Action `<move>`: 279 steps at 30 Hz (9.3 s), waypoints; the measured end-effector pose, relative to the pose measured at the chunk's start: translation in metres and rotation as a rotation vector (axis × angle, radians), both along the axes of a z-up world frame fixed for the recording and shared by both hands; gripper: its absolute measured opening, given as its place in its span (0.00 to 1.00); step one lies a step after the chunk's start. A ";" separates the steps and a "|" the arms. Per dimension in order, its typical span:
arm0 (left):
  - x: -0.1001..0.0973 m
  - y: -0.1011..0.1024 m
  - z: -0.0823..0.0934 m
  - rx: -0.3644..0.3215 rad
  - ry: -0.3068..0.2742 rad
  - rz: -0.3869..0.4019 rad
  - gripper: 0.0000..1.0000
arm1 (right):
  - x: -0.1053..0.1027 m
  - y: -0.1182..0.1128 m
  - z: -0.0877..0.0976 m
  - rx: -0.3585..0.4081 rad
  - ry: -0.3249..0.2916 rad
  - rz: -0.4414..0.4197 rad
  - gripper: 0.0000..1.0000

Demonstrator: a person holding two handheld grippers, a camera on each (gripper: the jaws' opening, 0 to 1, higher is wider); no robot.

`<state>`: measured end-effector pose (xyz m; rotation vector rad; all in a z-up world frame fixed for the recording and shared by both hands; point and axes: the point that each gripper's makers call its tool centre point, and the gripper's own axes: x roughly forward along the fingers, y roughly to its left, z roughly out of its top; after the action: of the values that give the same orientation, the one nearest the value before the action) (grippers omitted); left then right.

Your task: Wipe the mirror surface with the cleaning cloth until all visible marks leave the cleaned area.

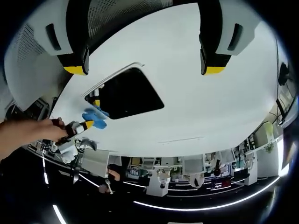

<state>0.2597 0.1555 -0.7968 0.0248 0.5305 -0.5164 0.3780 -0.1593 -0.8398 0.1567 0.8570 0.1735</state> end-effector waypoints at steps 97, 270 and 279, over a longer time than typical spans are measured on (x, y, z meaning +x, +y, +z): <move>0.003 0.000 0.005 -0.026 -0.028 0.006 0.99 | -0.022 0.231 -0.026 0.032 0.187 0.271 0.00; -0.004 -0.011 0.009 -0.050 -0.028 -0.045 0.99 | -0.092 0.140 -0.027 0.050 0.217 0.097 0.00; -0.006 -0.013 0.006 -0.044 -0.018 -0.059 0.99 | -0.089 0.181 -0.027 0.068 0.220 0.141 0.00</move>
<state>0.2534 0.1426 -0.7904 0.0033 0.5024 -0.5843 0.2895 0.0214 -0.8667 0.1815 1.0826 0.3221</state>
